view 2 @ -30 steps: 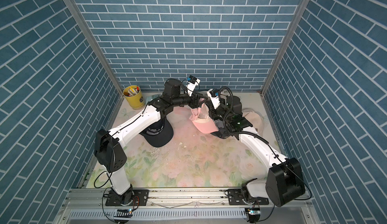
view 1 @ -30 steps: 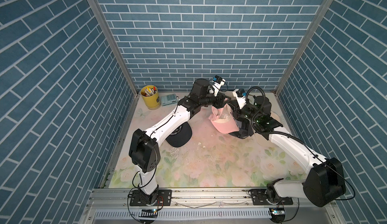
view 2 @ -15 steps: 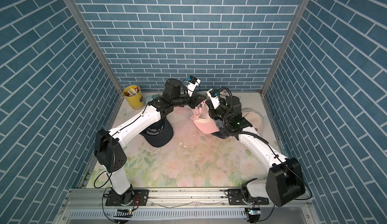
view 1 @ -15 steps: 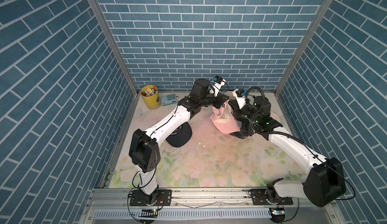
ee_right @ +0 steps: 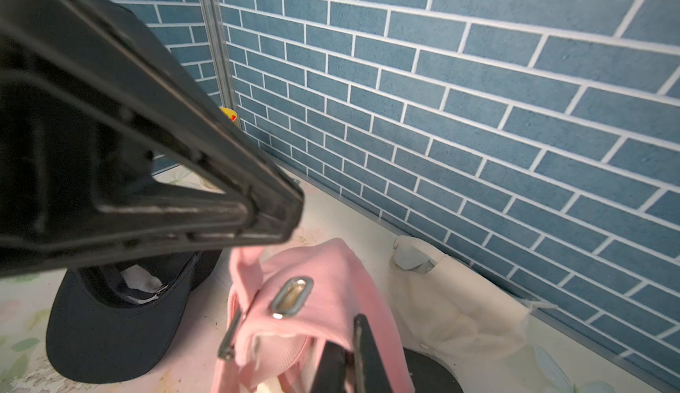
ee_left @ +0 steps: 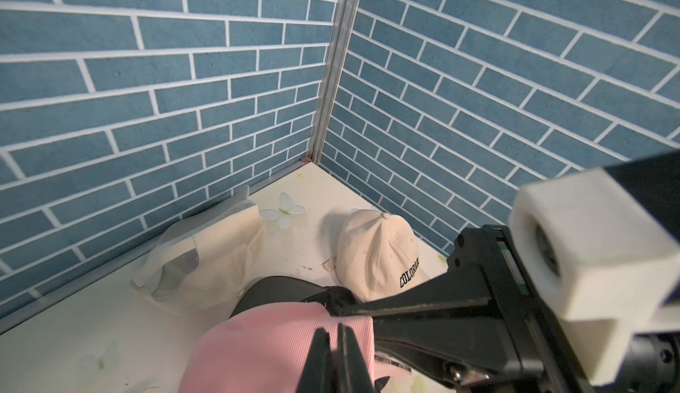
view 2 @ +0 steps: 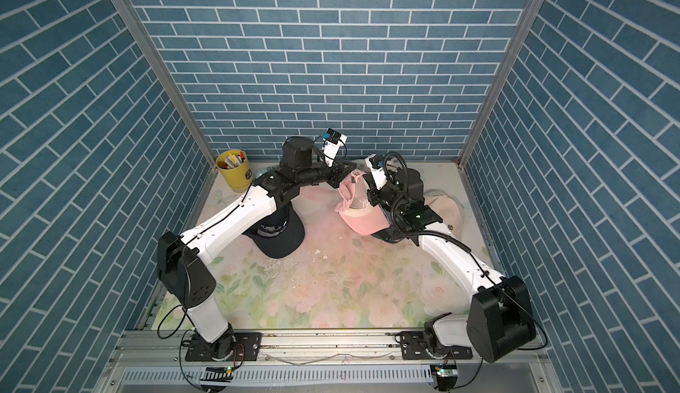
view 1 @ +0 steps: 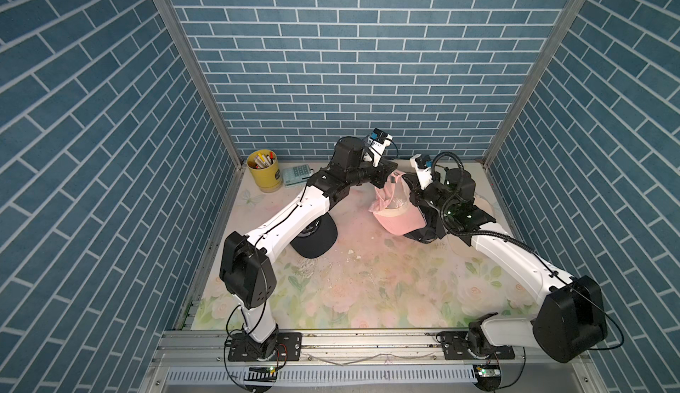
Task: Open the adjustable buckle of the baseball cap
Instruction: Open the adjustable buckle on the baseball cap.
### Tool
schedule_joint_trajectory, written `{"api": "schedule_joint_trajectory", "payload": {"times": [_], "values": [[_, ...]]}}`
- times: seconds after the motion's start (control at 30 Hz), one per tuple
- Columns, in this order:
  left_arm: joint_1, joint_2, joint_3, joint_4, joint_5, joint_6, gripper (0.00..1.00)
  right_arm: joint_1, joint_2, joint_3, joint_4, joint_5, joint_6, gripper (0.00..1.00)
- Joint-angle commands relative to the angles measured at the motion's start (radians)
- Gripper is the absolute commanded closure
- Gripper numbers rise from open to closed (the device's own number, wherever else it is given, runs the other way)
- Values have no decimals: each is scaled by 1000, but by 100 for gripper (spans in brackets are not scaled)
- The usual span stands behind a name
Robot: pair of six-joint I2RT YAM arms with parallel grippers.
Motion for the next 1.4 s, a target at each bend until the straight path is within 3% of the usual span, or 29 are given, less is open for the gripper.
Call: {"api": "schedule_joint_trajectory", "payload": {"times": [0.0,0.17,0.37,0.7,0.9,0.93,1.0,1.07,1.37], "values": [[9,-56,-39,31,-72,-6,100,-1,17,15,49,57,36,100],[9,-76,-63,43,-100,-15,100,0,52,45,5,192,128,100],[9,-104,-87,44,-139,-9,100,0,62,61,-18,238,150,100],[8,-172,-158,82,-194,-25,100,-1,88,91,-70,279,178,100],[9,-168,-164,86,-192,-34,98,-1,85,94,-61,239,179,100],[9,-159,-159,90,-180,-36,85,-1,85,98,-56,222,181,100],[7,-133,-134,89,-178,-46,44,0,86,115,-66,204,197,100],[4,-120,-121,91,-205,-52,27,0,86,142,-96,204,221,100],[-56,-194,-263,190,-401,19,25,1,97,272,-258,227,368,100]]}}
